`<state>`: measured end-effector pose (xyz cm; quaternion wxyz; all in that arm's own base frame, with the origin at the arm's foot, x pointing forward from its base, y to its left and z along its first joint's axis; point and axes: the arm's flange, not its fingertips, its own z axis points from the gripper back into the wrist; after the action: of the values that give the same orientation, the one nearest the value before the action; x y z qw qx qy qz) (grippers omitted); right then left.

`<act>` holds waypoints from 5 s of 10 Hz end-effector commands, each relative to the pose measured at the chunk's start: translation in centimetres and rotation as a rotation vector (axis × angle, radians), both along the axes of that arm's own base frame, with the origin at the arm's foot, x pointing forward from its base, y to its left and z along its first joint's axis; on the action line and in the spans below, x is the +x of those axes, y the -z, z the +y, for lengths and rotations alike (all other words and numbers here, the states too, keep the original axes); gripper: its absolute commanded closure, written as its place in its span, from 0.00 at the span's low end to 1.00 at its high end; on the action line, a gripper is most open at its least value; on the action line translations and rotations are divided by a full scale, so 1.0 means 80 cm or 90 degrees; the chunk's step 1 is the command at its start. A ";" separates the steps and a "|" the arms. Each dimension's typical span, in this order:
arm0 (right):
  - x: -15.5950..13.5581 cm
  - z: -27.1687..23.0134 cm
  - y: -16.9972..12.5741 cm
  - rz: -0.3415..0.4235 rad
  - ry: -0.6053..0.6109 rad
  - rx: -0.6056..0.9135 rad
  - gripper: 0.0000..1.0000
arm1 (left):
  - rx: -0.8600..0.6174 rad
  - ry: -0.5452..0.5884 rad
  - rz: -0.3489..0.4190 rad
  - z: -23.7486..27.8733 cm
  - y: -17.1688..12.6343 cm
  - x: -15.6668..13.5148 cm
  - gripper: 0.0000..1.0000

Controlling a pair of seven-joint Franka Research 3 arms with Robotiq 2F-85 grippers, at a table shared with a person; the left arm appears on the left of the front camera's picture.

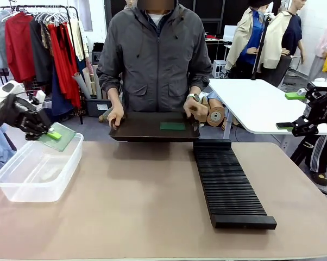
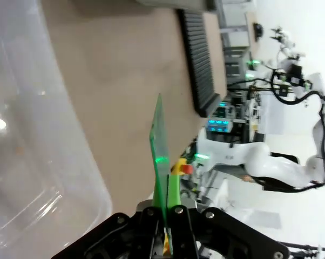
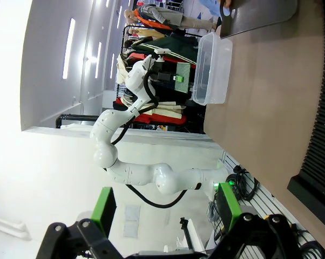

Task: Sort PCBs into racks and boxes based on the side picked up.
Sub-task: If the short side of the Blank PCB is picked up, insert it into the PCB Rack ; if the long side is picked up, place it in the Organizing box, then pick up the Blank PCB handed by the Human.

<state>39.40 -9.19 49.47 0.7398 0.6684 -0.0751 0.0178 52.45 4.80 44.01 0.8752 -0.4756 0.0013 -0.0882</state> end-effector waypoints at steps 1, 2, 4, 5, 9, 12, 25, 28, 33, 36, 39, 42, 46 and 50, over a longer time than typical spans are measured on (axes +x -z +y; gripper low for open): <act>-0.002 -0.001 -0.002 -0.003 -0.003 0.000 0.00 | 0.082 -0.020 0.000 0.015 -0.014 0.003 1.00; -0.002 -0.001 -0.002 -0.003 -0.003 0.000 0.00 | 0.117 -0.029 0.007 0.023 -0.019 0.004 1.00; -0.002 -0.001 -0.002 -0.003 -0.003 0.000 0.00 | 0.225 -0.040 0.010 0.024 -0.029 -0.002 1.00; -0.002 -0.001 -0.002 -0.003 -0.003 0.000 0.00 | 0.275 -0.041 0.014 0.019 -0.026 -0.004 1.00; -0.002 -0.001 -0.002 -0.003 -0.003 0.000 0.00 | 0.383 -0.046 -0.016 0.000 -0.017 -0.005 1.00; -0.002 -0.001 -0.002 -0.003 -0.003 0.000 0.00 | 0.349 -0.049 -0.011 -0.006 0.013 0.006 1.00; -0.002 -0.001 -0.002 -0.003 -0.003 0.000 0.00 | 0.318 -0.054 -0.016 -0.007 0.097 0.051 0.00; -0.002 -0.001 -0.002 -0.003 -0.003 0.000 0.00 | 0.350 -0.070 -0.019 -0.006 0.069 0.045 0.00; -0.002 -0.001 -0.002 -0.003 -0.003 0.000 0.00 | 0.382 -0.097 -0.040 -0.003 0.017 0.027 0.00; -0.002 -0.001 -0.002 -0.003 -0.003 0.000 0.00 | 0.373 -0.105 -0.052 -0.003 0.010 0.025 0.00; -0.002 -0.001 -0.002 -0.003 -0.003 0.000 0.00 | 0.375 -0.104 -0.055 -0.005 0.008 0.026 0.00; -0.002 -0.001 -0.002 -0.003 -0.003 0.000 0.00 | 0.359 -0.108 -0.050 -0.003 0.010 0.025 0.00; -0.002 -0.001 -0.002 -0.003 -0.003 0.000 0.00 | 0.195 -0.096 -0.049 0.015 -0.011 0.020 0.00; -0.002 -0.001 -0.002 -0.003 -0.003 0.000 0.00 | -0.058 -0.108 -0.056 0.028 -0.035 0.017 0.00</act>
<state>39.40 -9.20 49.47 0.7398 0.6684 -0.0752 0.0177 53.50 6.55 47.18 0.8837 -0.4603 -0.0776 -0.0354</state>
